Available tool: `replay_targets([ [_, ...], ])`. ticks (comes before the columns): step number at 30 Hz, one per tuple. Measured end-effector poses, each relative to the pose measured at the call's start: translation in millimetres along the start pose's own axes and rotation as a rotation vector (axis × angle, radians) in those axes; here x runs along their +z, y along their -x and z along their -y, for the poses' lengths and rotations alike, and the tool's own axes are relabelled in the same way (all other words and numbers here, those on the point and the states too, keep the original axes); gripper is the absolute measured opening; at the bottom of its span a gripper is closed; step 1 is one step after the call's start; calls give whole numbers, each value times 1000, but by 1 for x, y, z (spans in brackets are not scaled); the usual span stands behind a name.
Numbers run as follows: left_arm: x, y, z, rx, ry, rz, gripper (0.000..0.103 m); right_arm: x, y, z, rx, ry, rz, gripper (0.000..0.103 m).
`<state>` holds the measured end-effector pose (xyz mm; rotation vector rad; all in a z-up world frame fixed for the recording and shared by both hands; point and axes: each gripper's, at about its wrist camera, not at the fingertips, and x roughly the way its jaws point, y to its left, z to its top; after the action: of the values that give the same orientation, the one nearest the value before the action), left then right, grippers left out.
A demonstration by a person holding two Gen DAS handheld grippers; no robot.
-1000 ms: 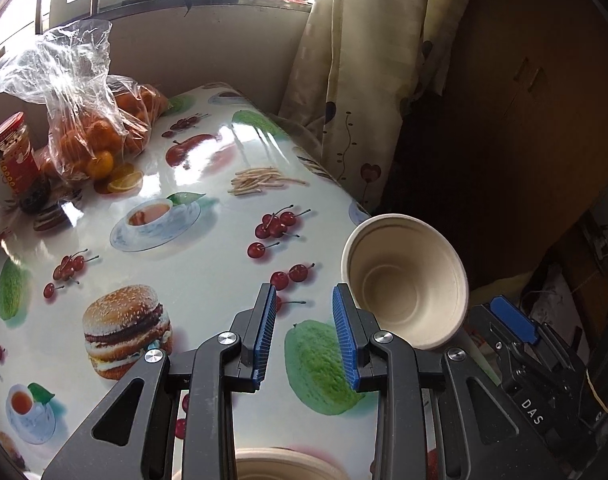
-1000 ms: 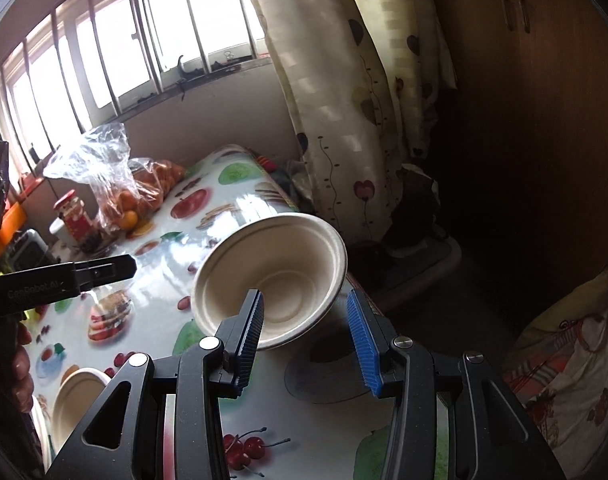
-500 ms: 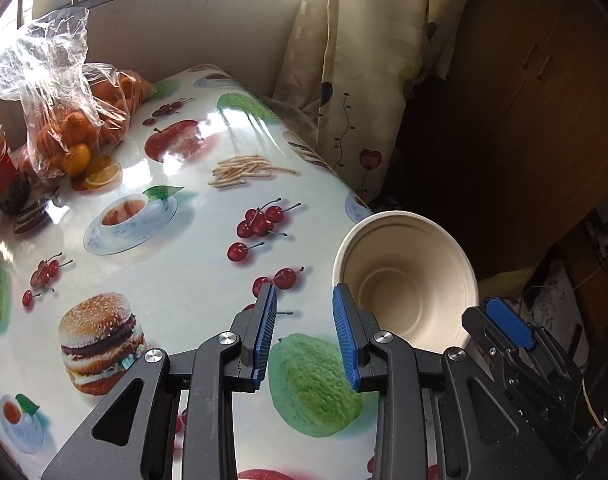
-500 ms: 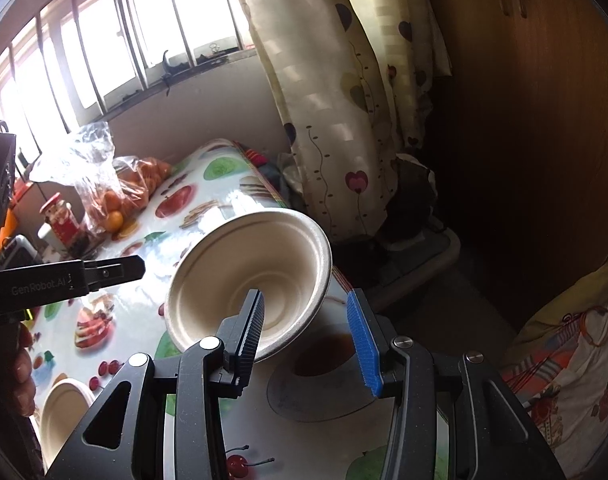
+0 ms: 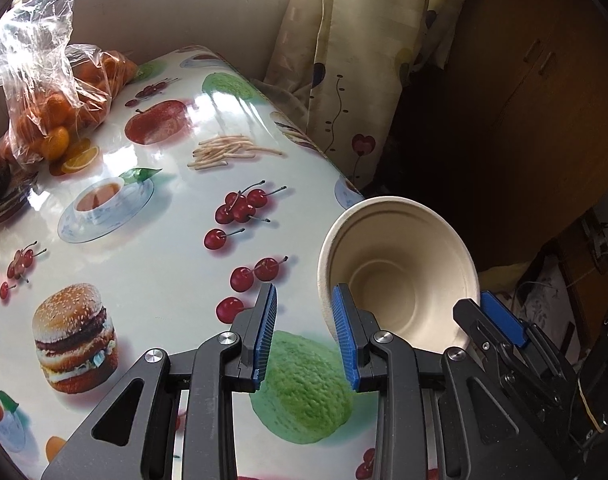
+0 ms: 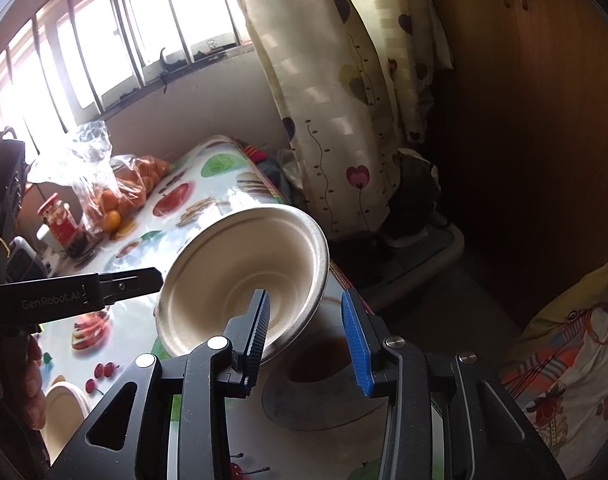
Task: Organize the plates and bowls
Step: 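Carry the nested bowls with both grippers over the third beige bowl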
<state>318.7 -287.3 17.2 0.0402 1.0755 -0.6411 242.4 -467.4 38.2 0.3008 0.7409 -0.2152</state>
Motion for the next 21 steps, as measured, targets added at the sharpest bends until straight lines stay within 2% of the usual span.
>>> replay_targets([
  [4,0,-3,1,-4,3,-2,30,0,-2,1,2,-3,-4,32],
  [6,0,-4,1,-5,4,-3,23,0,-3,1,2,0,-6,30],
  [9,-1,-5,2,-8,4,-3,19,0,-3,1,3,1,-6,29],
  [21,0,-8,4,-27,8,-5,9,-2,-5,-2,9,6,-13,22],
])
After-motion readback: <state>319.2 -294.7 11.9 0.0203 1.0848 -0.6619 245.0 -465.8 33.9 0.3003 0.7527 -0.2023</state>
